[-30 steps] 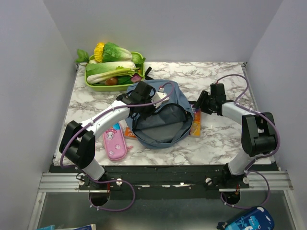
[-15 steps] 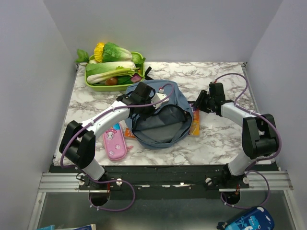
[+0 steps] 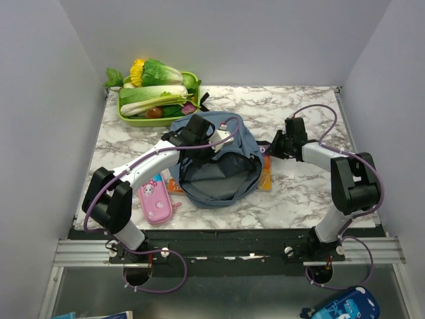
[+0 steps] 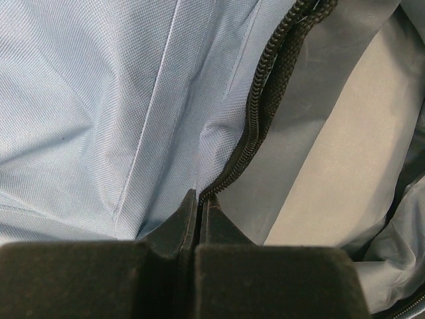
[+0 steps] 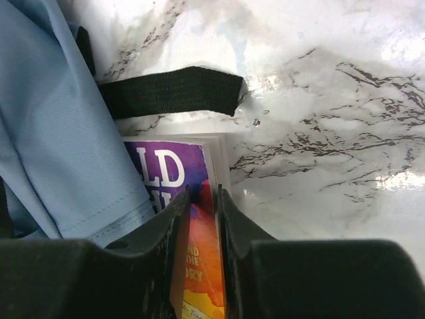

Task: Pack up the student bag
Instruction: Pick up the book from the center of the board.

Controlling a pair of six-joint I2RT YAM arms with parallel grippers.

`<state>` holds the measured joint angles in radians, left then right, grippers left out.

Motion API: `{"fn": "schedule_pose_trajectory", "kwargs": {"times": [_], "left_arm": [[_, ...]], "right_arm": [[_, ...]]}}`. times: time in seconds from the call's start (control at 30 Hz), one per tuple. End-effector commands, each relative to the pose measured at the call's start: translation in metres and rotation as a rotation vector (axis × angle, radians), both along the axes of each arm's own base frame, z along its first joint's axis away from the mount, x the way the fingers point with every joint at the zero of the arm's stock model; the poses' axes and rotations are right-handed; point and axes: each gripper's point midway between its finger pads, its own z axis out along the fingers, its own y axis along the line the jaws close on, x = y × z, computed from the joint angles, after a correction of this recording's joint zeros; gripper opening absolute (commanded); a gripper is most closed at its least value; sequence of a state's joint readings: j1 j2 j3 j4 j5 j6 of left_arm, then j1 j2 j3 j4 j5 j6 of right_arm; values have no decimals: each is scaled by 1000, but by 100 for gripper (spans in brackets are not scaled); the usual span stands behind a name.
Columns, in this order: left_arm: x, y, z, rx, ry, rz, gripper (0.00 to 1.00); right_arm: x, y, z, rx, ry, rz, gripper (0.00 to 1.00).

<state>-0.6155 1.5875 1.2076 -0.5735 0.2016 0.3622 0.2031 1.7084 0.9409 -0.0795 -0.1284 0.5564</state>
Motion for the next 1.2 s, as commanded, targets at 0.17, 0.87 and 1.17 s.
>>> {"fn": "schedule_pose_trajectory", "kwargs": {"times": [0.17,0.87,1.17], "left_arm": [[2,-3,21,-35,-48,-5,0],[-1,-2,21,-37,-47,-10,0],[-2,-3,22,-43,-49,-15,0]], "right_arm": [[-36,39,-14,150,64,143,10],[-49,74,15,211,-4,192,24],[-57,74,-18,158,74,188,23]]}}
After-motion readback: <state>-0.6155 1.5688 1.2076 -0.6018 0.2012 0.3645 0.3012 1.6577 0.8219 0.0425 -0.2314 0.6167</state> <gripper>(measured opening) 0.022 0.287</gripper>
